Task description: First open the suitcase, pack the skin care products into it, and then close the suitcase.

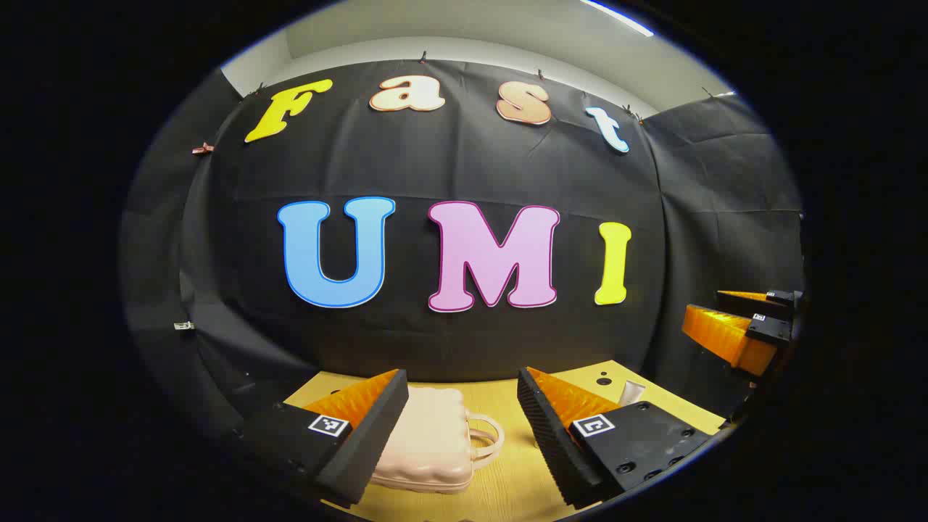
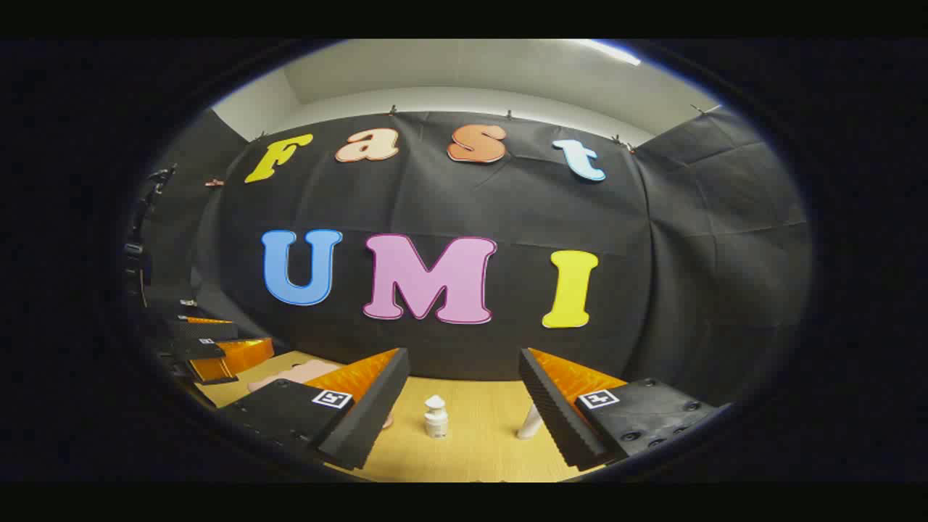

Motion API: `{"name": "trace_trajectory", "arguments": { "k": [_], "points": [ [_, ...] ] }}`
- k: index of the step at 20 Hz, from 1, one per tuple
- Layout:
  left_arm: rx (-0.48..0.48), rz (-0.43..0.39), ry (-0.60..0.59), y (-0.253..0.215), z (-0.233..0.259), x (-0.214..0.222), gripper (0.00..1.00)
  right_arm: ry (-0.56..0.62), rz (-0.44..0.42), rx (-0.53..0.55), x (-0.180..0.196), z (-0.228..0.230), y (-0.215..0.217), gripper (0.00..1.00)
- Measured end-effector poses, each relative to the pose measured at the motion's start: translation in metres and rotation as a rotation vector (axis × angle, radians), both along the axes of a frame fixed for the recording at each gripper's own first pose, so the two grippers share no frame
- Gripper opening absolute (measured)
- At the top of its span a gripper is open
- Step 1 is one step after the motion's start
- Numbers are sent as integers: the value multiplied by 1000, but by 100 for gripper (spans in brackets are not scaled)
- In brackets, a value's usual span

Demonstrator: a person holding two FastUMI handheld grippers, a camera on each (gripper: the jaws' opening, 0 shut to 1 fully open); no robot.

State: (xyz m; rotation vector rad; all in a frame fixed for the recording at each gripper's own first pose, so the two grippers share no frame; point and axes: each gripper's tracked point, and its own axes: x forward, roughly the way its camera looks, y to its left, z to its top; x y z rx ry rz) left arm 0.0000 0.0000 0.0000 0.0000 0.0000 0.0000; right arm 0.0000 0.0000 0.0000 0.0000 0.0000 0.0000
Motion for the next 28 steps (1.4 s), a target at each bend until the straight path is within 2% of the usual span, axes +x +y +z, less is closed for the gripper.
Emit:
{"name": "trace_trajectory", "arguments": {
  "k": [9,20,28],
  "points": [
    [5,18,19,3,-6,6,96,10,11,7,8,-3,0,97],
    [32,-17,47,-7,-18,17,96,12,9,12,15,-7,1,97],
    [61,-111,194,-49,-90,69,96,48,34,-23,26,-33,-18,97]
  ]
}}
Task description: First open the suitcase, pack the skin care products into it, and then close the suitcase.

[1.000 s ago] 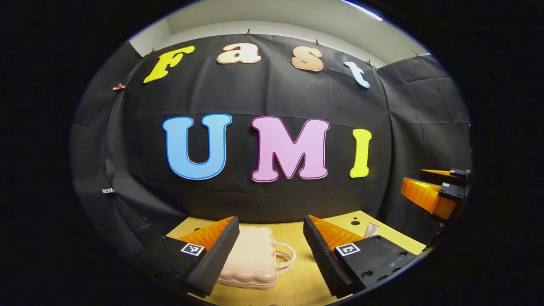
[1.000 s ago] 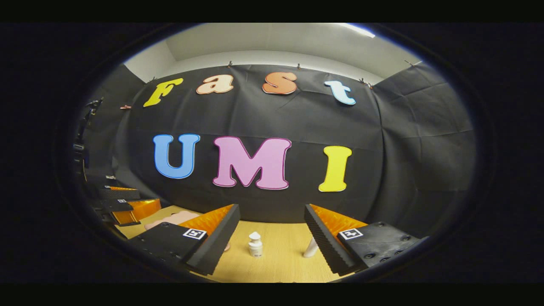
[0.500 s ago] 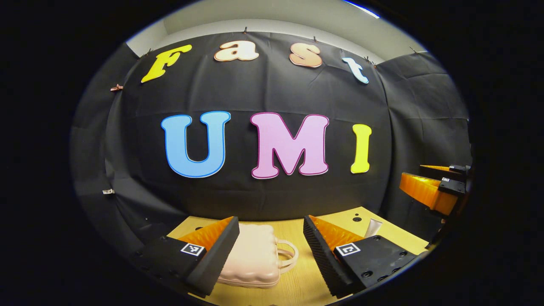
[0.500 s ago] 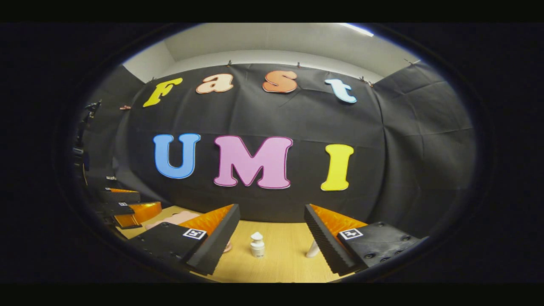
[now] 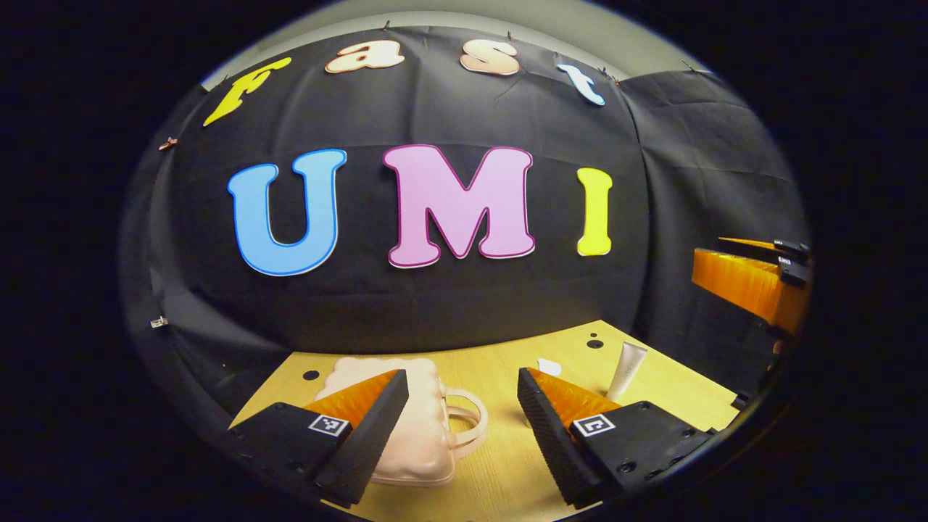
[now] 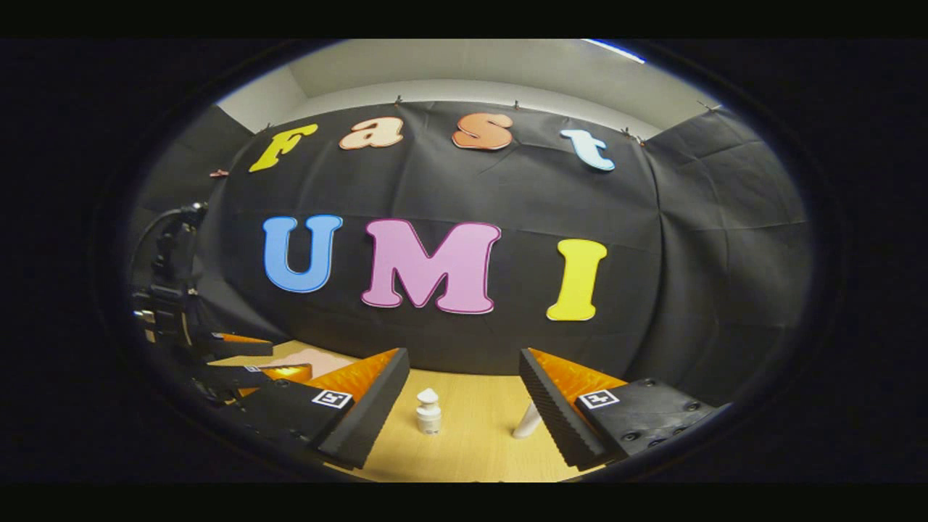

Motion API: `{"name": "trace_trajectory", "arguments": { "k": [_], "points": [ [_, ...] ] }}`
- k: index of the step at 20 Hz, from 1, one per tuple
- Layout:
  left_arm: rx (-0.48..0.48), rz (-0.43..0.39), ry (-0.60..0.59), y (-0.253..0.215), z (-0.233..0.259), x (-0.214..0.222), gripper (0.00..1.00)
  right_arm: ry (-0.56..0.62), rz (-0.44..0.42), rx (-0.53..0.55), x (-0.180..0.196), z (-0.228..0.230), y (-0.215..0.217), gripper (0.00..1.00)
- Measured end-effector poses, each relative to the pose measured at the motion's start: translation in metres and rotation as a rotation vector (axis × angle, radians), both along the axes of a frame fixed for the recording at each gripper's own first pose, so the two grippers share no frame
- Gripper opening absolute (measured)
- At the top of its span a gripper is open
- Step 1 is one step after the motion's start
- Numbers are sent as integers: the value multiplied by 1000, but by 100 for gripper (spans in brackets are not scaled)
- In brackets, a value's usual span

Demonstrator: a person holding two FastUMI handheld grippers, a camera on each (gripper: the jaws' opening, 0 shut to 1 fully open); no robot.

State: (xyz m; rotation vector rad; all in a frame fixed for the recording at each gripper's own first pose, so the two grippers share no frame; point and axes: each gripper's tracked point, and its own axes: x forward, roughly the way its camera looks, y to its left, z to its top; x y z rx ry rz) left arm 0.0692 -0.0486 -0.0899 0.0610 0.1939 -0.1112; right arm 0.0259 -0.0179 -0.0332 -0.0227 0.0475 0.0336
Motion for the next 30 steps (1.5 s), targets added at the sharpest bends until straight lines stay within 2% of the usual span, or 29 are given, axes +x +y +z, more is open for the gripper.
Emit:
{"name": "trace_trajectory", "arguments": {
  "k": [10,13,16,19,20,23,24,25,26,28,30],
  "points": [
    [-2,-54,244,-43,-115,99,96,84,93,-50,38,-53,-36,97],
    [25,-20,320,-39,-148,124,97,108,127,-66,45,-66,-43,97],
    [11,-16,386,-44,-172,141,96,137,129,-32,50,-75,-51,97],
    [8,36,485,-42,-200,149,95,154,124,-26,54,-84,-60,97],
    [2,59,521,-42,-213,151,86,155,123,-23,57,-85,-62,97],
    [47,131,582,-29,-232,161,74,162,114,-5,59,-87,-68,97],
    [66,160,604,-22,-235,159,55,167,109,-3,59,-89,-71,97],
    [63,175,624,-17,-237,159,41,168,105,-4,58,-89,-72,97],
    [31,167,639,-20,-236,157,24,167,98,-5,57,-89,-74,97],
    [11,159,648,-21,-228,158,20,162,89,-7,56,-89,-74,97],
    [39,138,643,-24,-210,159,17,165,79,-4,55,-88,-72,98]
  ]
}}
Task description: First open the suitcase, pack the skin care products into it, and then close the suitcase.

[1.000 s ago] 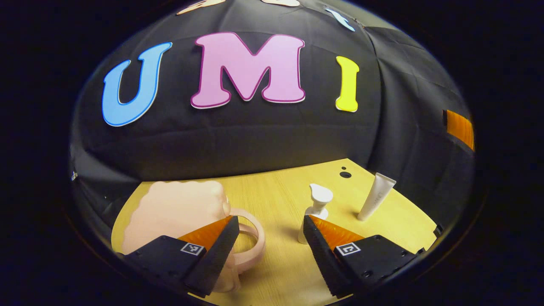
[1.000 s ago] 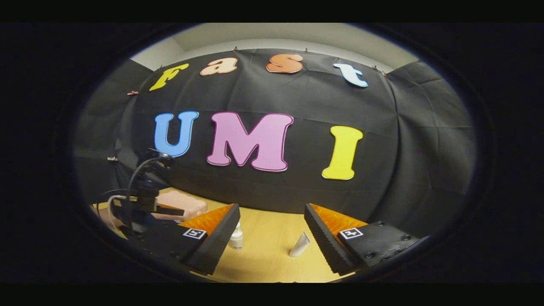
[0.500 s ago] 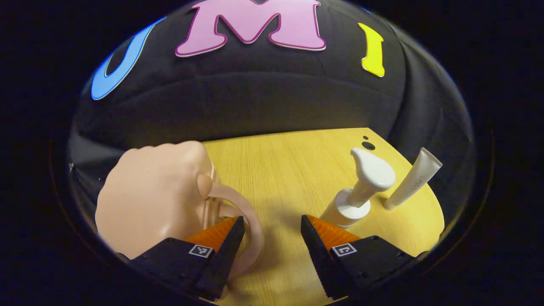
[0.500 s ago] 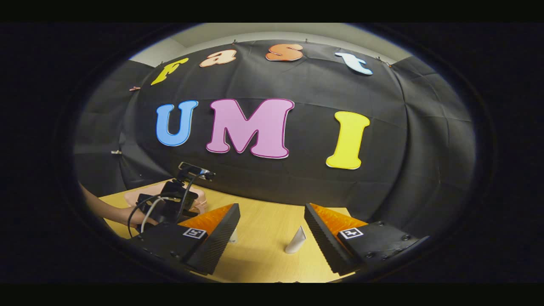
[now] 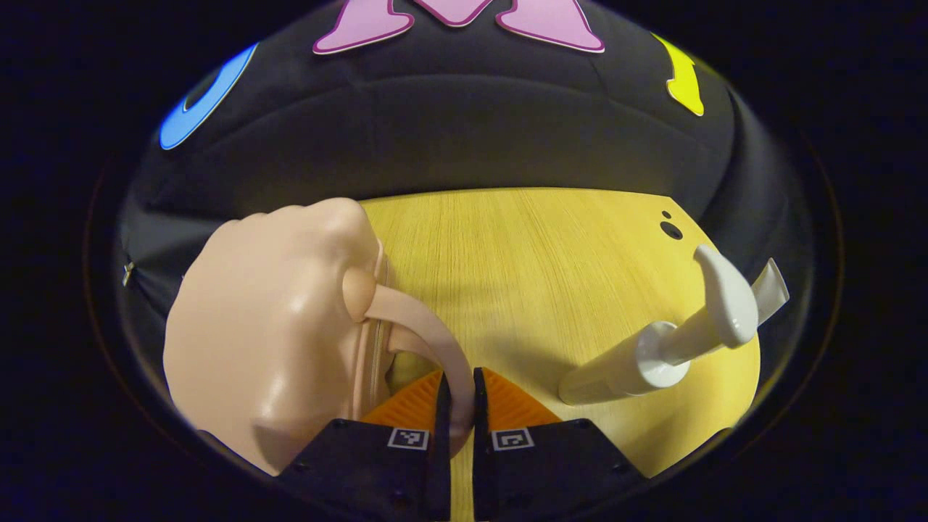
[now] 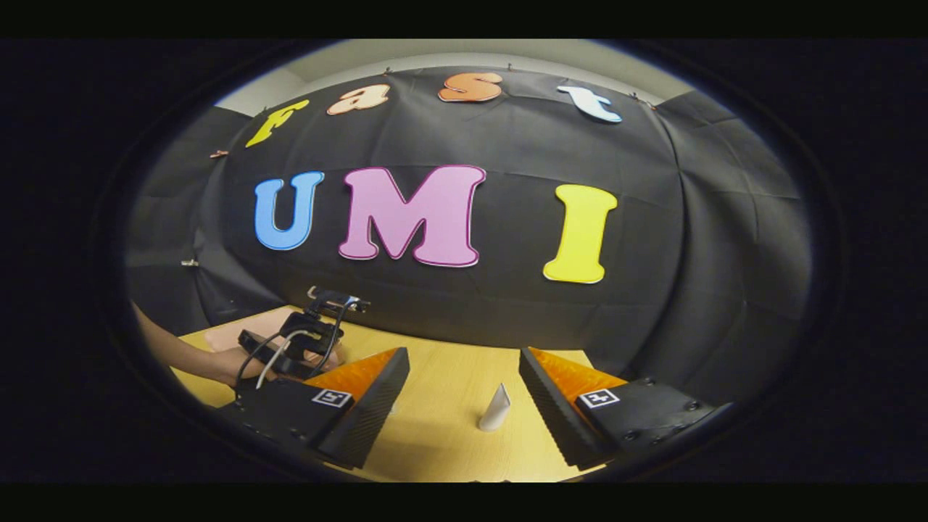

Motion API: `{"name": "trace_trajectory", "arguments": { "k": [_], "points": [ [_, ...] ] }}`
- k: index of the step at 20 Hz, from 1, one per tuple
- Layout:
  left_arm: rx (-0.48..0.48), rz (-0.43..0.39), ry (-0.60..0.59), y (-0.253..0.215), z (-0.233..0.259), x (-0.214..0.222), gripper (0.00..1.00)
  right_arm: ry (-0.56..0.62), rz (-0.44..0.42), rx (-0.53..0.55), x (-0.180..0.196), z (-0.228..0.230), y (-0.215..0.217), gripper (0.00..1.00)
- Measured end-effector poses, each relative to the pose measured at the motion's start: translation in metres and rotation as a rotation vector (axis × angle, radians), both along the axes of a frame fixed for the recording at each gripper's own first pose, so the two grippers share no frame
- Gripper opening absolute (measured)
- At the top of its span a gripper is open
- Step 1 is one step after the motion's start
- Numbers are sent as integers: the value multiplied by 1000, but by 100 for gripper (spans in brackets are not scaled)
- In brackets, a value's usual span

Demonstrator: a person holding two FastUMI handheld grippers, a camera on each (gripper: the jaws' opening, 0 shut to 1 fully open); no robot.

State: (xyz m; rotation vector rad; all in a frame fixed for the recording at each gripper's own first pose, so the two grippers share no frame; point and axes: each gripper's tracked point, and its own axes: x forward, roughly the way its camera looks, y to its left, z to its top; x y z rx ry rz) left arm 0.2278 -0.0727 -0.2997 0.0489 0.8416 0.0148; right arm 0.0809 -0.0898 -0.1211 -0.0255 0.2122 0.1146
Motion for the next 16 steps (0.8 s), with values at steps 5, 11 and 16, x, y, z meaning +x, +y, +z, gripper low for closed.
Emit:
{"name": "trace_trajectory", "arguments": {
  "k": [5,11,16],
  "points": [
    [-49,-20,8,10,72,-11,14,-32,-18,13,-2,16,17,97],
    [-89,-1,-20,91,180,-16,11,-49,-24,29,-2,25,45,97],
    [48,14,-49,211,242,-31,10,-79,-29,33,-7,41,68,97]
  ]
}}
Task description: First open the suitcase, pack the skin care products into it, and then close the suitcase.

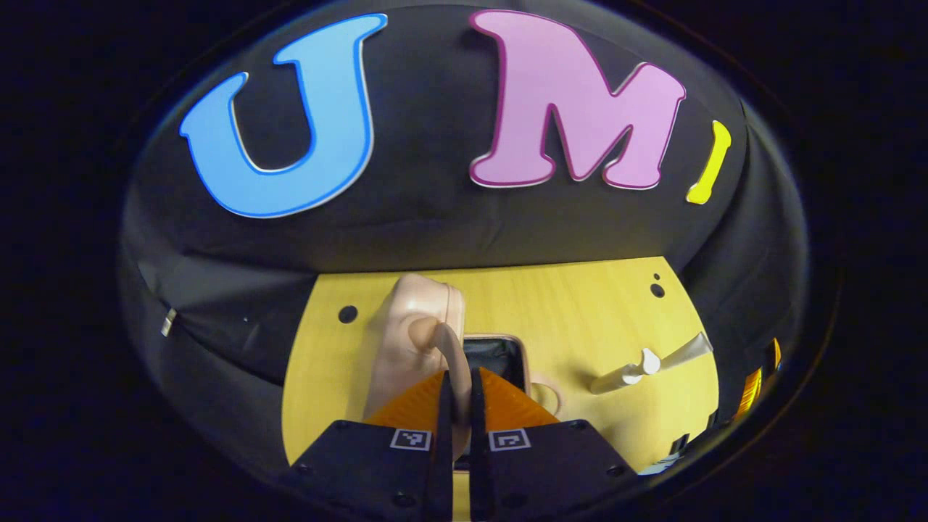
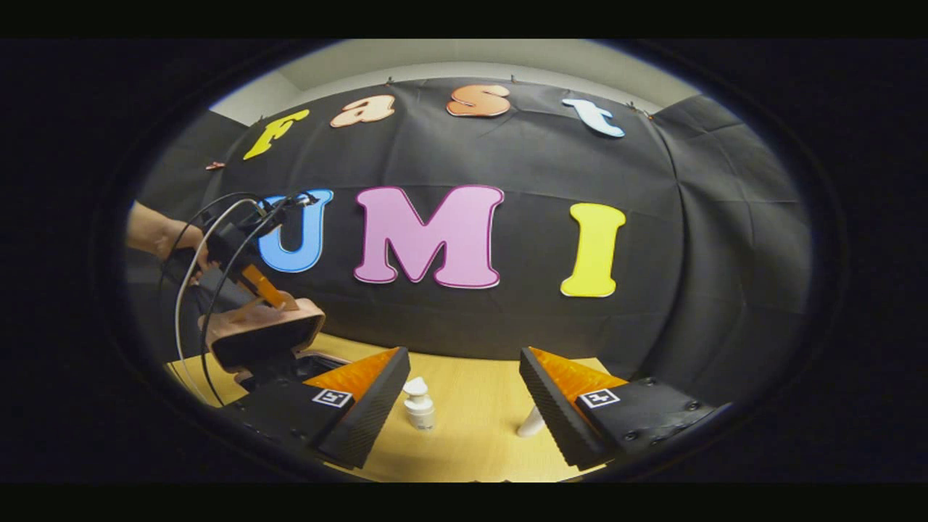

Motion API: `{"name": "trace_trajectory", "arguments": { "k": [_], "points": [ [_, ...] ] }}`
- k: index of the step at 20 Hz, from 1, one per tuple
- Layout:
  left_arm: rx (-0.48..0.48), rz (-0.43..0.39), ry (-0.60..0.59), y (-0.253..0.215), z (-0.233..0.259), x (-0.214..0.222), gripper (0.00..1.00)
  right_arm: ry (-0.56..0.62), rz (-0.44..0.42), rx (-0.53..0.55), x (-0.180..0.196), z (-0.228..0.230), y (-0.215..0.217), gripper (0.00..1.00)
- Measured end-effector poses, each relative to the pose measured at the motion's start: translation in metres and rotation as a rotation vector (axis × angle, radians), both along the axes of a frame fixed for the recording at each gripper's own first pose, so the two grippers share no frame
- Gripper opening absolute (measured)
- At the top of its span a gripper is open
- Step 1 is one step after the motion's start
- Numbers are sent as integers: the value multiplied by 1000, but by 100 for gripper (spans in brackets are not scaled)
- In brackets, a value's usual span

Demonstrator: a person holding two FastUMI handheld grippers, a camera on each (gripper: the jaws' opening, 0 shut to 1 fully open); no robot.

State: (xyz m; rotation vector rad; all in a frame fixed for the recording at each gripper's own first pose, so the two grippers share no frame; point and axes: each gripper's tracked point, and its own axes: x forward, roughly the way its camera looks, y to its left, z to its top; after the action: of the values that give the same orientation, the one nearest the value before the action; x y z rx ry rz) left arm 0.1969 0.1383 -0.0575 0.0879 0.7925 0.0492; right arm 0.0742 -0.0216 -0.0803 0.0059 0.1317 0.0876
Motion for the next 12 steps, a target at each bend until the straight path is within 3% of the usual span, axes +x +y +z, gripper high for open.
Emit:
{"name": "trace_trajectory", "arguments": {
  "k": [2,6,9,12],
  "points": [
    [134,-2,-7,58,12,-4,13,6,2,-4,-2,0,11,96],
    [266,42,-1,156,0,-12,13,22,-19,-22,-6,3,24,97],
    [266,82,-25,223,-26,-7,17,33,-69,-40,-8,7,26,97],
    [219,129,-34,283,-67,-7,13,50,-139,-50,-11,6,25,97]
  ]
}}
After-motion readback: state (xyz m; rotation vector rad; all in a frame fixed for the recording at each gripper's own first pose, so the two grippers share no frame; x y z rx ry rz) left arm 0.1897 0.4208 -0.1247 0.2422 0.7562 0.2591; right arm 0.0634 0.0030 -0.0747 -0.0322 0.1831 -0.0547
